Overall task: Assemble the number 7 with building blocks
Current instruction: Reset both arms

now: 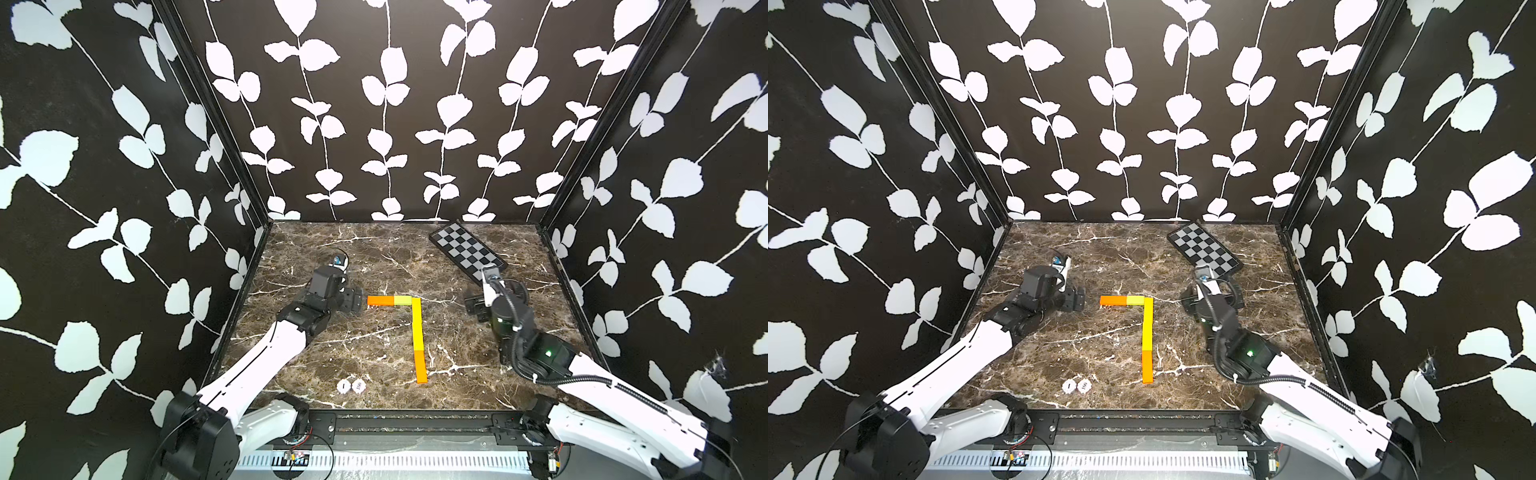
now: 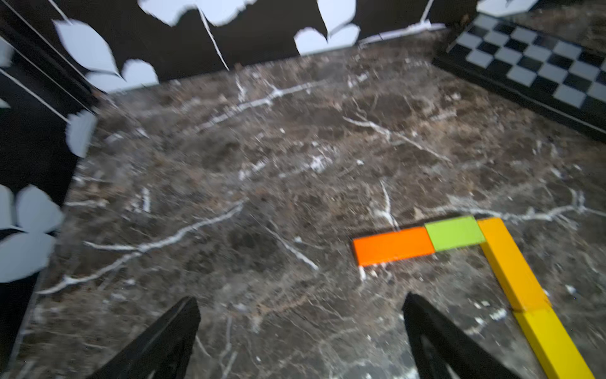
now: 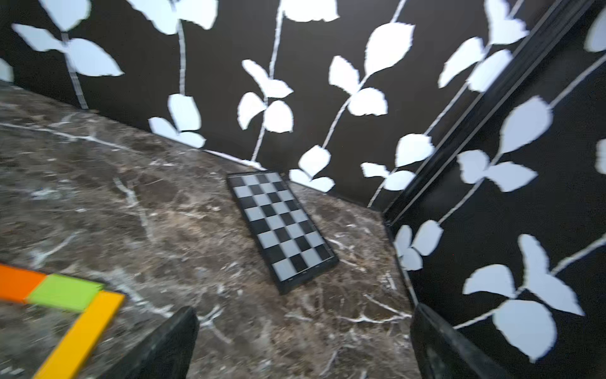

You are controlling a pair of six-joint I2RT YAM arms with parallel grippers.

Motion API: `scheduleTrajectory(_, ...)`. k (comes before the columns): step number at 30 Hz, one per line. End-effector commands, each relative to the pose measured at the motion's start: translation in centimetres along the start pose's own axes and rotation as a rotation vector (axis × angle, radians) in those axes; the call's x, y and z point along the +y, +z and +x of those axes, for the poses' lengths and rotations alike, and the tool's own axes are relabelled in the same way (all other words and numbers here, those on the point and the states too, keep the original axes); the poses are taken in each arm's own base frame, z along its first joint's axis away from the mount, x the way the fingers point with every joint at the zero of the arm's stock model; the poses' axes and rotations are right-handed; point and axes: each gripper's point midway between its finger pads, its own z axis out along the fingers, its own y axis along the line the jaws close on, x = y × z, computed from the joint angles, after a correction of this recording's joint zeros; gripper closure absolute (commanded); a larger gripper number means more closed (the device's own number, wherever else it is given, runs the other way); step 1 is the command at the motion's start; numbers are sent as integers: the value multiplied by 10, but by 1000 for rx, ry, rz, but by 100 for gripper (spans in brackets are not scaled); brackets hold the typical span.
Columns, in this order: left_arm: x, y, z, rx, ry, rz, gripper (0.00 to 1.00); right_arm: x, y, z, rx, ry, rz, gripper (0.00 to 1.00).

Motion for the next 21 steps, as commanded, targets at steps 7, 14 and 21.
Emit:
scheduleTrajectory(7, 62, 10, -18, -182, 142, -346, 1, -63, 58, 54, 21, 114, 158, 1)
scheduleTrajectory(14, 77, 19, 18, -132, 75, -400, 1, -55, 74, 111, 140, 260, 87, 1)
scheduleTrajectory(21, 72, 14, 37, -217, 56, -355, 1, -66, 72, 136, 100, 277, 156, 1)
